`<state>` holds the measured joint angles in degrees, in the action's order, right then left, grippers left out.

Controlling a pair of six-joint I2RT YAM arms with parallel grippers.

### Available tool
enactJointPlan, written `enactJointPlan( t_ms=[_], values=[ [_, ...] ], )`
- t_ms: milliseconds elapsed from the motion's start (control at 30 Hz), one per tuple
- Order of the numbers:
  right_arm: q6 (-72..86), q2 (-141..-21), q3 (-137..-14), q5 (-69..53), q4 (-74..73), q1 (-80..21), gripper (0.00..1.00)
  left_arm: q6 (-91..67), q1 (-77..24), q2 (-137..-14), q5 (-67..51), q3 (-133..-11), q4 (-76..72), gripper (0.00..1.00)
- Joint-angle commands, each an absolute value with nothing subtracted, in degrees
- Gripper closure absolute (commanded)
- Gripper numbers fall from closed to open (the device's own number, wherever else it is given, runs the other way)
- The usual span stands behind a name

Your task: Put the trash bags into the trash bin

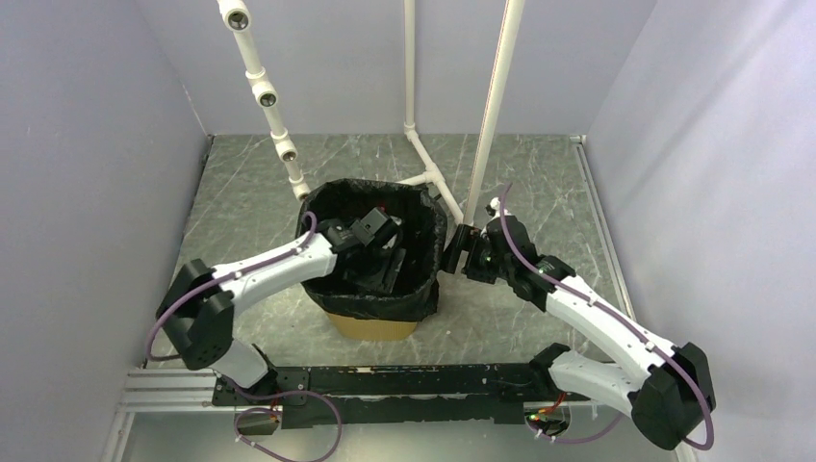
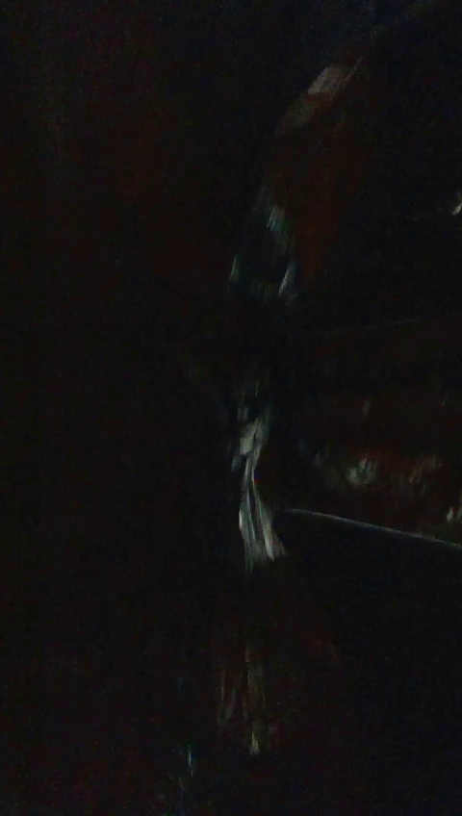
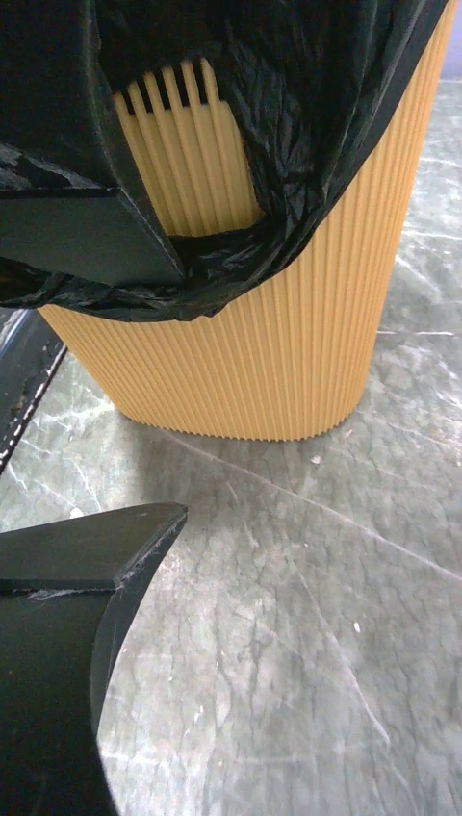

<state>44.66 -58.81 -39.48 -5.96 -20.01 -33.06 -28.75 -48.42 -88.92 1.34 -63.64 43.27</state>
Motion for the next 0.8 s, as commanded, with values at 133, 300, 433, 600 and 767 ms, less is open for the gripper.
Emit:
enactJointPlan(
  t_ms=[133,300,433,600,767],
  values=[
    [44.47,-52.66,-42.91,3.31,-23.39,-32.88,0.16,-29.80,-48.66,-77.90,0.59,-68.57,46.21,0.26],
    [44.38,-50.93,-43.14,3.93,-23.34,-32.86,0.15,-29.33,-48.67,-75.59,-3.38,-67.70,44.34,0.24],
    [43.92,-51.01,-43.89,2.37,-23.03,-32.87,0.15,-29.58,-48.69,-75.14,-7.32,-67.91,43.31,0.24],
    [43.71,-51.26,-44.29,0.99,-23.03,-32.86,0.15,-28.58,-48.61,-73.05,-10.85,-70.92,40.50,0.23],
    [43.77,-51.07,-44.13,0.55,-22.66,-32.83,0.15,-27.45,-48.61,-71.05,-12.24,-74.74,39.48,0.20]
  ],
)
